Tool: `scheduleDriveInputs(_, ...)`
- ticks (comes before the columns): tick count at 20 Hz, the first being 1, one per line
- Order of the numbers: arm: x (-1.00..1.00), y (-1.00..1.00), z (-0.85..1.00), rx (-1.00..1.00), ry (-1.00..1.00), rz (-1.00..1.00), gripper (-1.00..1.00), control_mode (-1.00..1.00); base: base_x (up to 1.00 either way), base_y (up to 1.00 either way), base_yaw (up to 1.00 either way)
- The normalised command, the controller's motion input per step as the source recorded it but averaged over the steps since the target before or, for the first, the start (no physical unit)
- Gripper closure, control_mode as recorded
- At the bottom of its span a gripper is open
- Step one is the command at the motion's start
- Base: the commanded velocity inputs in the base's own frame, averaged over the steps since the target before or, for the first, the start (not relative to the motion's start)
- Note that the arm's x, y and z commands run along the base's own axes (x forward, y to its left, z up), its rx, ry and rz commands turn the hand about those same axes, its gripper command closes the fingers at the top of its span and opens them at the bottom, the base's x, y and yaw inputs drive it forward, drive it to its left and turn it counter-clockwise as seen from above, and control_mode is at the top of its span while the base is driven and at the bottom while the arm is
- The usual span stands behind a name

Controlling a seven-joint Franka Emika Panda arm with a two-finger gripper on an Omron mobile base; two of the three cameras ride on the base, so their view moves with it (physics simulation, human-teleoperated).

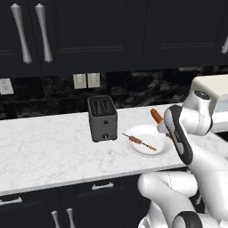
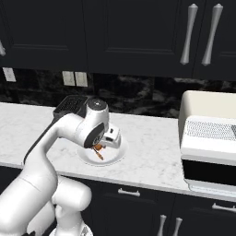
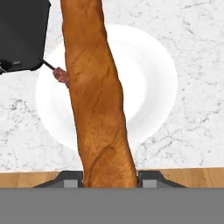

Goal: Pick up the kebab skewer and baguette bread, and place them inside the toaster oven. Close the toaster oven door and start by setting the timer.

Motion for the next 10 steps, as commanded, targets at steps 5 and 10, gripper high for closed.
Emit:
scheduleDriveInputs(5,-0.35,0.19,0.38,0.00,0.06,-0.09,1.00,-1.00,0.00,0.00,0.00)
scheduleDriveInputs(10,-0.43,0.42,0.06,-0.03,0.01,-0.01,1.00,-1.00,0.00,0.00,0.00)
